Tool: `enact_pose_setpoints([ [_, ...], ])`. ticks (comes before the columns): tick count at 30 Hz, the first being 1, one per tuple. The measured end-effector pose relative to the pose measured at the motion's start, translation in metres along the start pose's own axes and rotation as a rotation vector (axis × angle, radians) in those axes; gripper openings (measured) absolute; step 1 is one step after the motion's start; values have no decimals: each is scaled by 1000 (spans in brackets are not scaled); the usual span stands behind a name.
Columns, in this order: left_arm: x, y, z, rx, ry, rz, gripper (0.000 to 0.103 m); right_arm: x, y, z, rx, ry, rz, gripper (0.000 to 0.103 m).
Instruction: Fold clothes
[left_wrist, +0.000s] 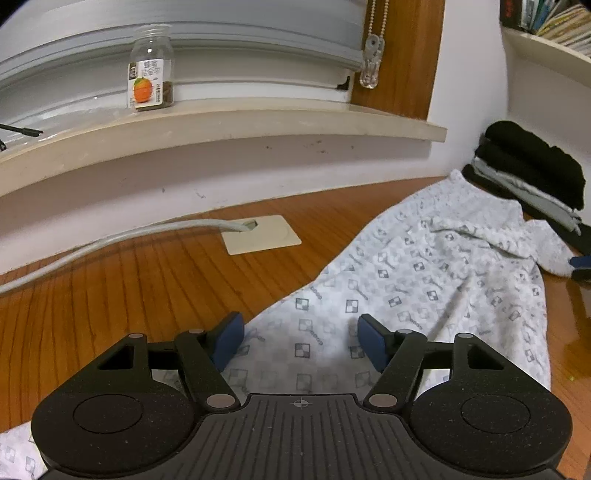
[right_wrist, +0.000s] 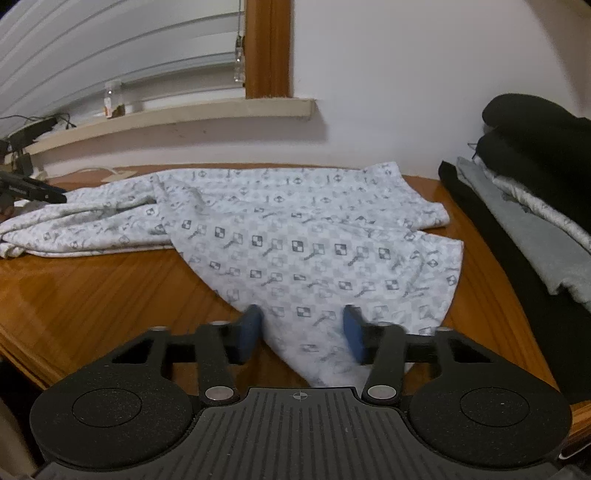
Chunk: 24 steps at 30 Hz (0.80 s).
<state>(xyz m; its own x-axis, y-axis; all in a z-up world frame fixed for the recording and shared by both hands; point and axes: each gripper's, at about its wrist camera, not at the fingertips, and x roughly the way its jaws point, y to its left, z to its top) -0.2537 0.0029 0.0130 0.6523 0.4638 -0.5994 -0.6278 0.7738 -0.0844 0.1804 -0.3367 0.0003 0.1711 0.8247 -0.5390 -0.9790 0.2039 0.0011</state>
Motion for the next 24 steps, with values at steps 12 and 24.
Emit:
enact_pose_setpoints([
  [12, 1, -7, 0, 39, 12, 35, 73, -15, -13, 13, -26, -142, -173, 6],
  [24, 0, -6, 0, 38, 11, 36, 73, 65, -40, 166, -115, -194, -303, 2],
])
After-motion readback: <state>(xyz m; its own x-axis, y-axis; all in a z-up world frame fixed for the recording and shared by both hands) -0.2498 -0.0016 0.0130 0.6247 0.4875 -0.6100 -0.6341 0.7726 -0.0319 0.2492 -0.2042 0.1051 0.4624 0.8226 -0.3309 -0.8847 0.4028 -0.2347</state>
